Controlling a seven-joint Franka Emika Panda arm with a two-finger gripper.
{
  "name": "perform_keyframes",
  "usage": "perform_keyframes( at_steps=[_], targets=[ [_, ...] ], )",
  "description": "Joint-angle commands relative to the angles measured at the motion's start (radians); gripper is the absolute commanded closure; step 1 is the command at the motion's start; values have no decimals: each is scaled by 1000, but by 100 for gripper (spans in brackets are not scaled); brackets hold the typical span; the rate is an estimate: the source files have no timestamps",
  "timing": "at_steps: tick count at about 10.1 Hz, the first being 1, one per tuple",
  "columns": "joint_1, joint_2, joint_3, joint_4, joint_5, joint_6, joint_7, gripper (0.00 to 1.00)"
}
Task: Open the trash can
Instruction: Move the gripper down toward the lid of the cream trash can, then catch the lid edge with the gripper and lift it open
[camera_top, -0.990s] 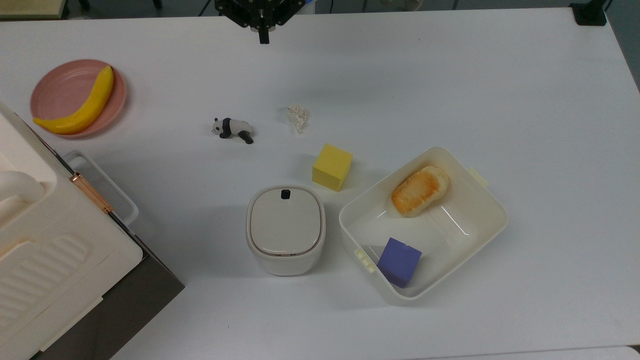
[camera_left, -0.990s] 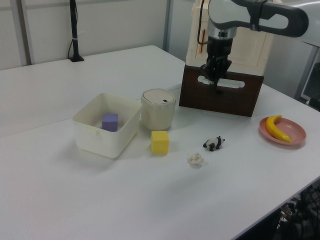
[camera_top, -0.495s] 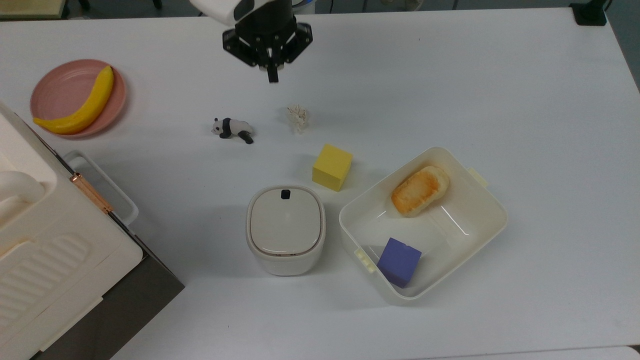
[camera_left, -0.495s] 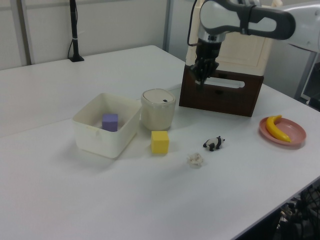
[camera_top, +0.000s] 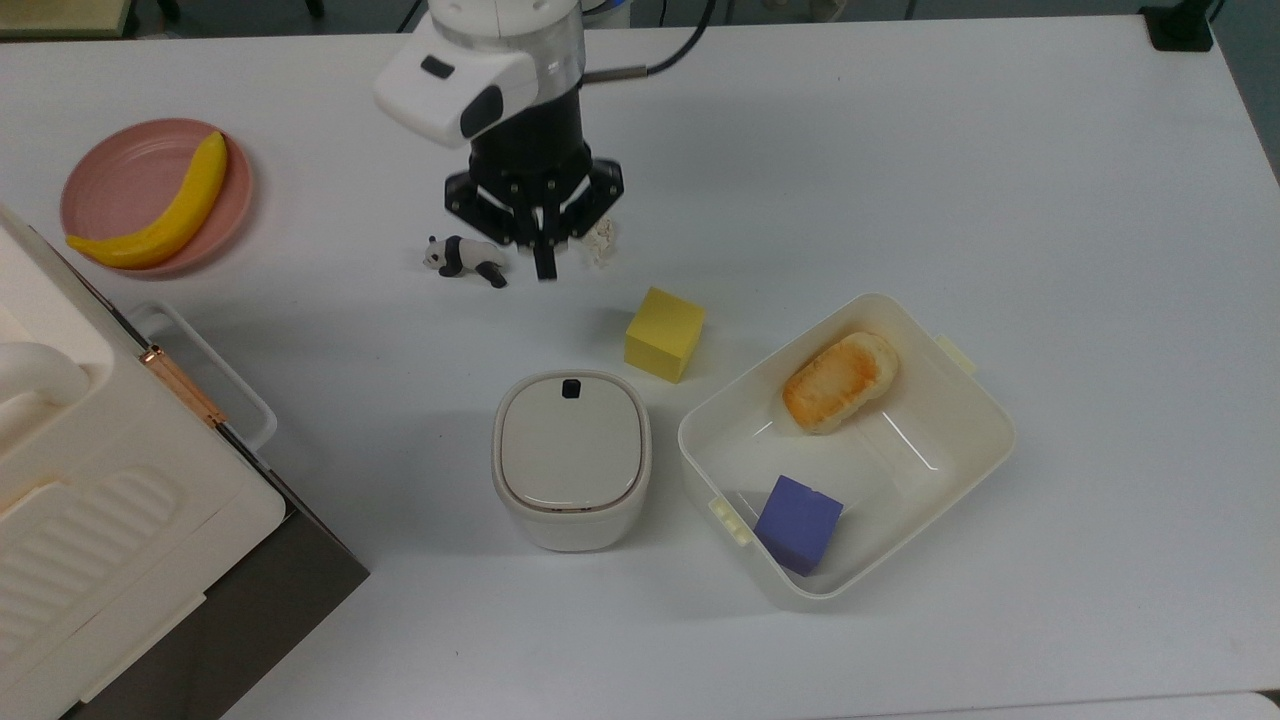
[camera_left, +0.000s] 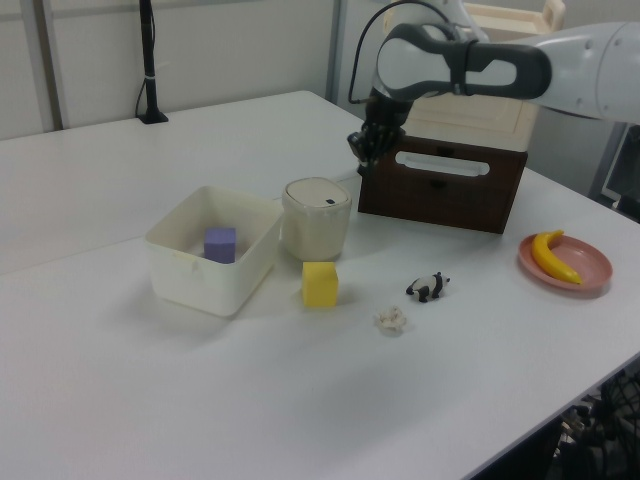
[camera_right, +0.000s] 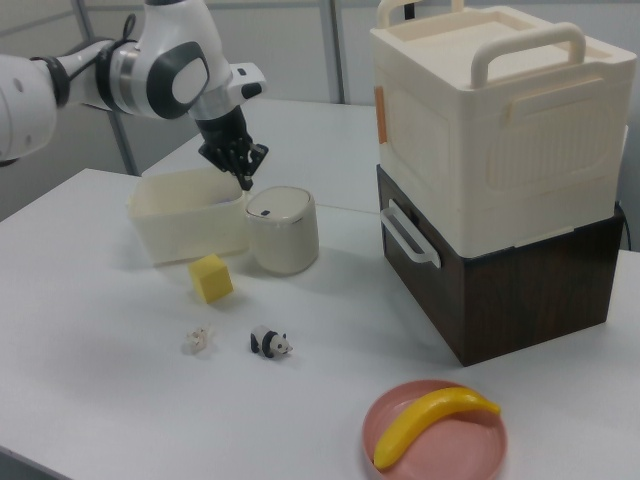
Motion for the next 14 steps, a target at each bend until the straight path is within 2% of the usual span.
perform_keyframes(
  at_steps=[1,5,9,11,13,14],
  targets=[
    [12,96,-7,39,6,194,-7,100],
    [37,182,-7,41,-9,295,-13,100],
    [57,228,-12,48,-29,301,-15,100],
    [54,222,-14,48,-39,293,-10,100],
    [51,152,-15,50,-25,277,-5,100],
    [52,113,-17,53,-25,214,-7,100]
  ],
)
